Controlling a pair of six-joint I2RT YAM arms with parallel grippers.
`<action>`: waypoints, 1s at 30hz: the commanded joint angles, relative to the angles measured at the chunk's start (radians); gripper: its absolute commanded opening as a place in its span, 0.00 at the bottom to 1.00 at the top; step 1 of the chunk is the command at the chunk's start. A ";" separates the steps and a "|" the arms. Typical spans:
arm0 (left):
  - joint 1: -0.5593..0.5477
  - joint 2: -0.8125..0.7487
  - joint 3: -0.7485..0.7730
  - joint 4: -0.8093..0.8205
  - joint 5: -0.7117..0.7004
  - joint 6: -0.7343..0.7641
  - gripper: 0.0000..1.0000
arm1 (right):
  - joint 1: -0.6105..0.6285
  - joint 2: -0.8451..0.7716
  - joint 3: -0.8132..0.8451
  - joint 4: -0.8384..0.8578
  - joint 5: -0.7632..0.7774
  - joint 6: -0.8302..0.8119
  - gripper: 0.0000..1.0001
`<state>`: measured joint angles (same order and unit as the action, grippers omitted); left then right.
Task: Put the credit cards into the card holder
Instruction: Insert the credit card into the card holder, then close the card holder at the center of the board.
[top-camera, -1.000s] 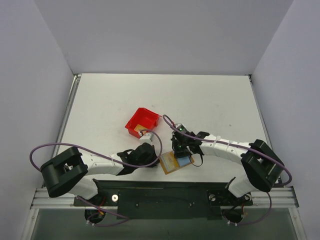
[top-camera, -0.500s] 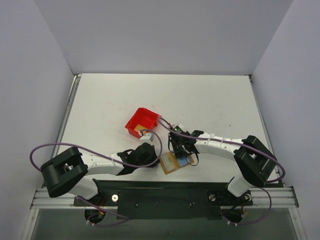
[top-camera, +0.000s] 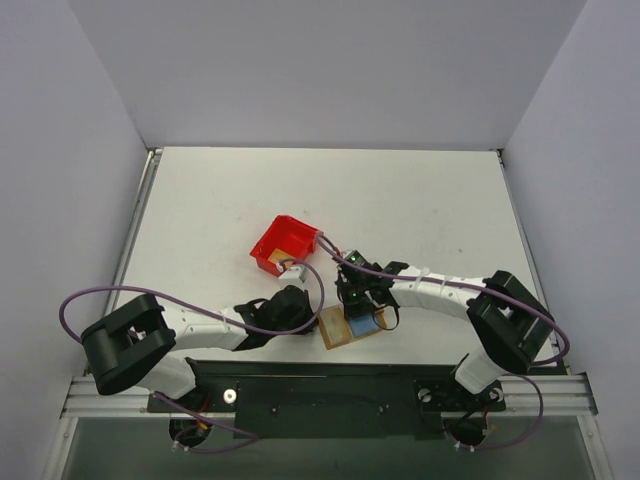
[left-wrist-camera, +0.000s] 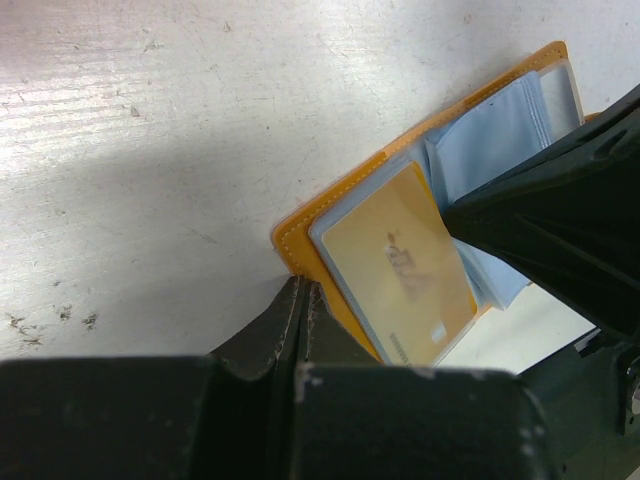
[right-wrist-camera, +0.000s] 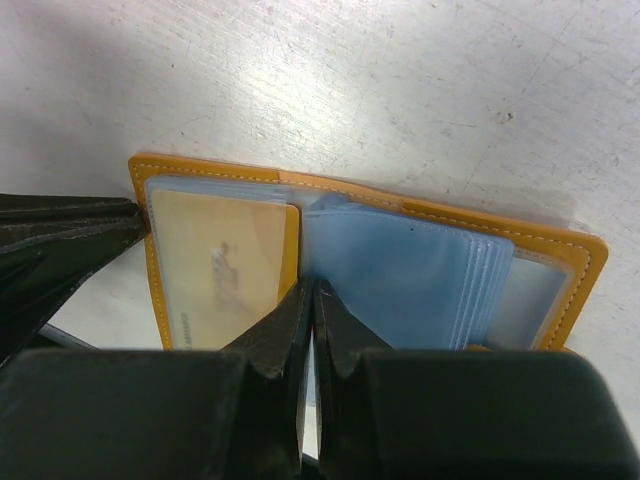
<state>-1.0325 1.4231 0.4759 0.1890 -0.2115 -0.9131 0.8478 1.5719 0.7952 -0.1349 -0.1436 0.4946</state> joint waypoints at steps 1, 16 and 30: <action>-0.006 0.033 -0.019 -0.062 0.015 0.008 0.00 | 0.020 0.013 -0.025 0.066 -0.194 0.024 0.00; -0.006 0.033 -0.016 -0.065 0.015 0.013 0.00 | -0.024 -0.256 0.030 -0.190 0.248 -0.016 0.34; -0.006 0.059 0.006 -0.057 0.027 0.023 0.00 | -0.047 -0.147 0.026 -0.370 0.359 0.045 0.56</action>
<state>-1.0325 1.4487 0.4858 0.2161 -0.2005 -0.9127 0.8173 1.4136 0.8425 -0.4458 0.1799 0.5079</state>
